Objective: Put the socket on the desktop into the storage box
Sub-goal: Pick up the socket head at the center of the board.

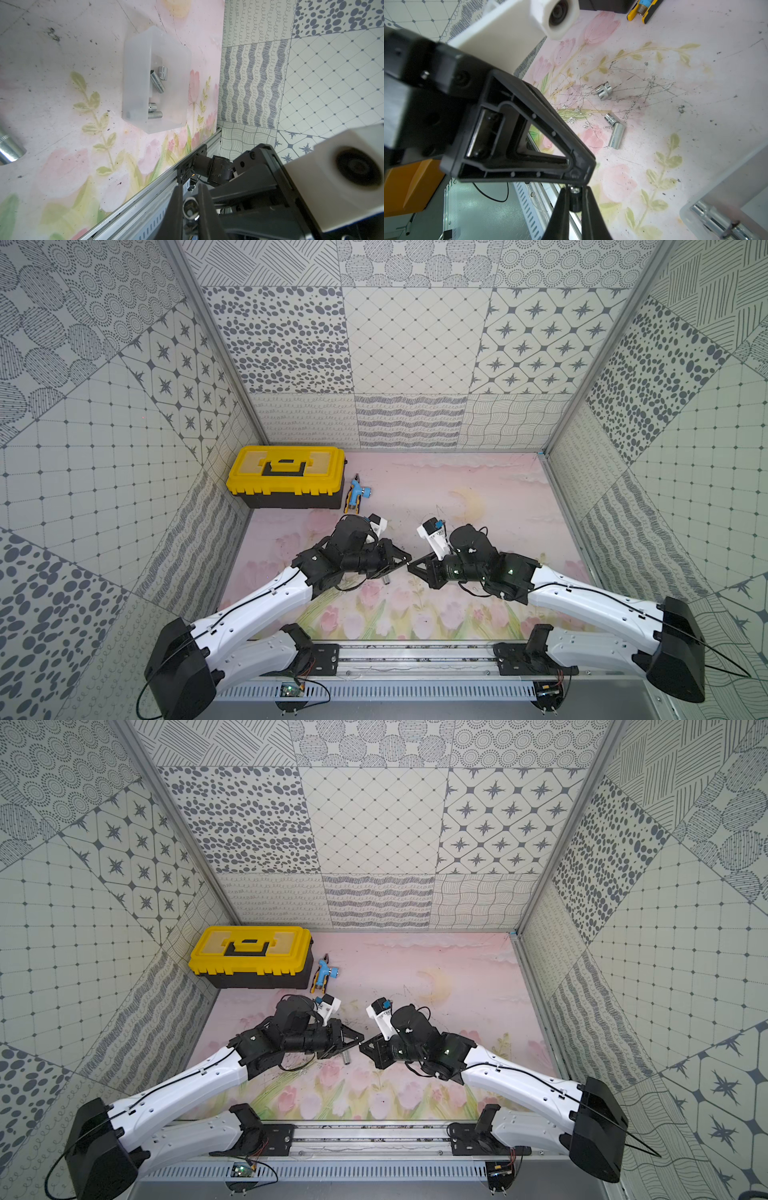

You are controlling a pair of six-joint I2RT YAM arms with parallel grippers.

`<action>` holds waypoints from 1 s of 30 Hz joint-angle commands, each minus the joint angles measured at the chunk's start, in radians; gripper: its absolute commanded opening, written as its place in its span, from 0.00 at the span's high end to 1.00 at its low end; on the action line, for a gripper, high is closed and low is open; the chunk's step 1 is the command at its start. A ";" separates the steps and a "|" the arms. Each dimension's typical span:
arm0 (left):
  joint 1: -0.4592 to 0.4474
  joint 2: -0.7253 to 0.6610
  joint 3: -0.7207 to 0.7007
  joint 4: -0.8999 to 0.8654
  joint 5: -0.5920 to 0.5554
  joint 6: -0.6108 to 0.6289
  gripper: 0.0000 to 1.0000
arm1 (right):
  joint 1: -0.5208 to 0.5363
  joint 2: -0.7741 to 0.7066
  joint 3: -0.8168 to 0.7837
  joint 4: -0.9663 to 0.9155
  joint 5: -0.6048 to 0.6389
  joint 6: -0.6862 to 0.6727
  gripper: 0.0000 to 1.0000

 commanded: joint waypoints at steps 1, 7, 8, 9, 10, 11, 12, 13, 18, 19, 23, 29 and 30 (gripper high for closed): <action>0.000 -0.005 -0.011 0.092 -0.005 -0.017 1.00 | -0.002 -0.041 -0.018 0.071 -0.005 0.035 1.00; 0.012 -0.023 -0.064 0.245 0.057 -0.065 1.00 | -0.056 -0.111 -0.097 0.153 -0.114 0.125 0.54; 0.016 -0.023 -0.077 0.282 0.078 -0.081 1.00 | -0.071 -0.131 -0.121 0.181 -0.144 0.146 0.50; 0.022 -0.023 -0.090 0.330 0.101 -0.097 1.00 | -0.089 -0.151 -0.143 0.213 -0.177 0.172 0.47; 0.027 -0.019 -0.100 0.371 0.121 -0.112 1.00 | -0.106 -0.166 -0.163 0.243 -0.209 0.196 0.42; 0.030 -0.017 -0.110 0.418 0.143 -0.126 1.00 | -0.129 -0.185 -0.188 0.283 -0.247 0.228 0.38; 0.032 -0.014 -0.117 0.453 0.162 -0.137 1.00 | -0.148 -0.203 -0.208 0.320 -0.275 0.256 0.38; 0.033 -0.011 -0.120 0.478 0.177 -0.142 1.00 | -0.160 -0.215 -0.224 0.346 -0.294 0.274 0.39; 0.033 -0.011 -0.123 0.515 0.211 -0.143 1.00 | -0.207 -0.237 -0.242 0.400 -0.346 0.317 0.53; 0.032 -0.012 -0.125 0.521 0.212 -0.144 1.00 | -0.207 -0.230 -0.239 0.402 -0.354 0.316 0.53; 0.032 0.003 -0.130 0.567 0.232 -0.167 1.00 | -0.207 -0.179 -0.226 0.419 -0.396 0.321 0.55; 0.032 0.017 -0.131 0.609 0.248 -0.185 1.00 | -0.207 -0.160 -0.215 0.434 -0.396 0.321 0.64; 0.032 0.018 -0.130 0.610 0.251 -0.184 1.00 | -0.207 -0.156 -0.211 0.432 -0.398 0.321 0.65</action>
